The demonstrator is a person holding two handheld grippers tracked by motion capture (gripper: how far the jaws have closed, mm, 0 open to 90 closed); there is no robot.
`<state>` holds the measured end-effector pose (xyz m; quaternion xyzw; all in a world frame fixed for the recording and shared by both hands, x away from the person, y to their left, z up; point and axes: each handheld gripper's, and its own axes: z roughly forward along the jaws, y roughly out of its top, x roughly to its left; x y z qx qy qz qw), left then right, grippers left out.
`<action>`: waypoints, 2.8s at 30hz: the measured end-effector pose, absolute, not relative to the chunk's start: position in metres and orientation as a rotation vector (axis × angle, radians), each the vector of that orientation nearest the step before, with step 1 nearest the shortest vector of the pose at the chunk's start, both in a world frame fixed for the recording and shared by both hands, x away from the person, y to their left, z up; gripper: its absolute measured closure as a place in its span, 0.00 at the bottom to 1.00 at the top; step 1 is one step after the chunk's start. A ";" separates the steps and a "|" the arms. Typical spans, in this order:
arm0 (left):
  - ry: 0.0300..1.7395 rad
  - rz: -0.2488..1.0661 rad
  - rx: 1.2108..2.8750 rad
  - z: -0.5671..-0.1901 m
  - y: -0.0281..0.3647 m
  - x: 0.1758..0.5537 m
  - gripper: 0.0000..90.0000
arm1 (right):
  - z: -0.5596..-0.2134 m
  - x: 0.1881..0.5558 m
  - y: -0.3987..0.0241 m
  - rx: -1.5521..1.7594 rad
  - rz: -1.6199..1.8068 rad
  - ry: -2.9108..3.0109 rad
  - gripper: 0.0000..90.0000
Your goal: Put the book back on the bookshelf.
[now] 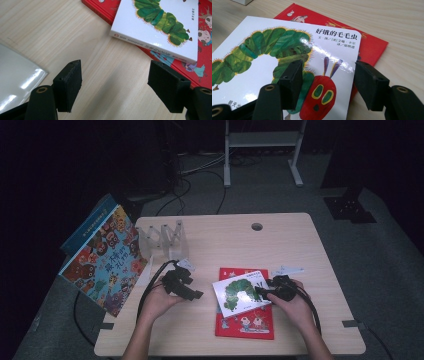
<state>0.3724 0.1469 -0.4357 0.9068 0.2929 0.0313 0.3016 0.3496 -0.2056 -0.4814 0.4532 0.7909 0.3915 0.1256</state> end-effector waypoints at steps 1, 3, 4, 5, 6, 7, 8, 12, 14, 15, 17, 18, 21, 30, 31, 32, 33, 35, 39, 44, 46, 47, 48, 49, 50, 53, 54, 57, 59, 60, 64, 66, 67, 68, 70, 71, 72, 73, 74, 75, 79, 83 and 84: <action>0.780 0.078 2.401 -0.437 0.146 0.372 0.26 | -0.481 0.352 -0.203 1.311 1.136 2.317 0.44; 0.778 0.083 2.401 -0.439 0.143 0.372 0.24 | -0.480 0.359 -0.199 1.271 1.127 2.336 0.43; 0.773 0.078 2.403 -0.440 0.142 0.372 0.23 | -0.479 0.362 -0.197 1.252 1.124 2.348 0.43; 0.774 0.080 2.399 -0.441 0.141 0.372 0.22 | -0.479 0.365 -0.195 1.242 1.124 2.361 0.43; 0.766 0.082 2.402 -0.441 0.140 0.373 0.22 | -0.479 0.368 -0.194 1.232 1.122 2.375 0.43; 0.766 0.077 2.401 -0.443 0.138 0.373 0.22 | -0.478 0.371 -0.192 1.227 1.121 2.386 0.43; 0.759 0.072 2.407 -0.444 0.137 0.374 0.22 | -0.479 0.373 -0.190 1.221 1.126 2.388 0.43; 0.742 0.058 2.410 -0.449 0.132 0.376 0.21 | -0.480 0.381 -0.180 1.200 1.152 2.409 0.43; 0.740 0.047 2.415 -0.451 0.130 0.376 0.21 | -0.480 0.384 -0.174 1.178 1.161 2.422 0.43; 0.741 0.041 2.415 -0.452 0.129 0.376 0.21 | -0.480 0.385 -0.170 1.179 1.166 2.427 0.43; 0.751 0.026 2.416 -0.453 0.128 0.376 0.21 | -0.480 0.388 -0.165 1.158 1.172 2.438 0.43; 0.751 0.021 2.413 -0.454 0.128 0.376 0.21 | -0.480 0.389 -0.162 1.148 1.177 2.443 0.43; 0.746 -0.009 2.403 -0.458 0.128 0.378 0.21 | -0.480 0.389 -0.157 1.139 1.181 2.449 0.43; 0.739 -0.059 2.412 -0.464 0.122 0.375 0.19 | -0.479 0.363 -0.176 1.106 1.161 2.427 0.43; 0.742 -0.058 2.410 -0.464 0.122 0.375 0.19 | -0.479 0.359 -0.179 1.098 1.151 2.429 0.43; 0.744 -0.058 2.409 -0.464 0.122 0.375 0.19 | -0.478 0.353 -0.183 1.098 1.142 2.430 0.43; 0.745 -0.055 2.411 -0.464 0.122 0.374 0.19 | -0.478 0.349 -0.185 1.094 1.136 2.430 0.43; 0.750 -0.065 2.414 -0.464 0.121 0.373 0.19 | -0.478 0.340 -0.189 1.085 1.127 2.427 0.43; 0.757 -0.068 2.417 -0.464 0.119 0.370 0.19 | -0.479 0.323 -0.190 1.074 1.103 2.430 0.42; 0.773 -0.084 2.408 -0.464 0.119 0.366 0.19 | -0.484 0.307 -0.185 1.047 1.087 2.450 0.42; 0.771 -0.084 2.408 -0.464 0.119 0.365 0.19 | -0.486 0.301 -0.181 1.028 1.094 2.459 0.42; 0.769 -0.085 2.409 -0.464 0.119 0.365 0.19 | -0.486 0.299 -0.178 1.019 1.102 2.463 0.41; 0.773 -0.089 2.408 -0.465 0.119 0.365 0.19 | -0.486 0.299 -0.176 1.007 1.107 2.463 0.40; 0.776 -0.094 2.408 -0.465 0.119 0.365 0.19 | -0.486 0.298 -0.174 1.003 1.092 2.462 0.40; 0.770 -0.096 2.414 -0.465 0.120 0.366 0.19 | -0.487 0.299 -0.172 0.999 1.083 2.456 0.39; 0.778 -0.107 2.407 -0.466 0.121 0.366 0.18 | -0.488 0.304 -0.168 0.991 1.092 2.445 0.38; 0.785 -0.114 2.403 -0.466 0.121 0.366 0.17 | -0.488 0.306 -0.166 0.989 1.096 2.441 0.37; 0.792 -0.127 2.400 -0.468 0.123 0.367 0.15 | -0.489 0.311 -0.161 0.983 1.096 2.443 0.32; 0.804 -0.132 2.398 -0.469 0.124 0.367 0.13 | -0.490 0.314 -0.158 0.976 1.118 2.445 0.35; 0.805 -0.133 2.398 -0.469 0.124 0.367 0.13 | -0.490 0.316 -0.158 0.982 1.135 2.447 0.34; 0.810 -0.146 2.389 -0.471 0.125 0.368 0.11 | -0.490 0.315 -0.156 0.970 1.143 2.455 0.31; 0.810 -0.151 2.387 -0.472 0.125 0.368 0.10 | -0.491 0.311 -0.152 0.932 1.146 2.477 0.28; 0.804 -0.149 2.394 -0.472 0.125 0.368 0.09 | -0.491 0.309 -0.150 0.894 1.134 2.483 0.26; 0.802 -0.146 2.395 -0.472 0.125 0.368 0.09 | -0.492 0.307 -0.147 0.880 1.129 2.484 0.24; 0.807 -0.149 2.390 -0.473 0.123 0.367 0.08 | -0.493 0.305 -0.143 0.890 1.123 2.480 0.20; 0.800 -0.153 2.404 -0.473 0.123 0.368 0.06 | -0.493 0.304 -0.143 0.890 1.126 2.476 0.20; 0.809 -0.158 2.399 -0.474 0.121 0.367 0.04 | -0.494 0.304 -0.142 0.893 1.134 2.471 0.20; 0.803 -0.155 2.402 -0.475 0.120 0.367 0.03 | -0.494 0.304 -0.143 0.890 1.140 2.465 0.20; 0.804 -0.155 2.403 -0.474 0.120 0.367 0.02 | -0.494 0.303 -0.143 0.890 1.139 2.464 0.20; 0.803 -0.155 2.403 -0.475 0.120 0.367 0.02 | -0.495 0.302 -0.143 0.885 1.146 2.461 0.19; 0.781 -0.152 2.420 -0.475 0.119 0.366 0.00 | -0.495 0.297 -0.138 0.871 1.141 2.471 0.16; 0.788 -0.153 2.421 -0.475 0.118 0.366 0.00 | -0.495 0.297 -0.136 0.883 1.139 2.469 0.15; 0.793 -0.153 2.422 -0.475 0.118 0.366 0.00 | -0.495 0.297 -0.136 0.883 1.140 2.469 0.15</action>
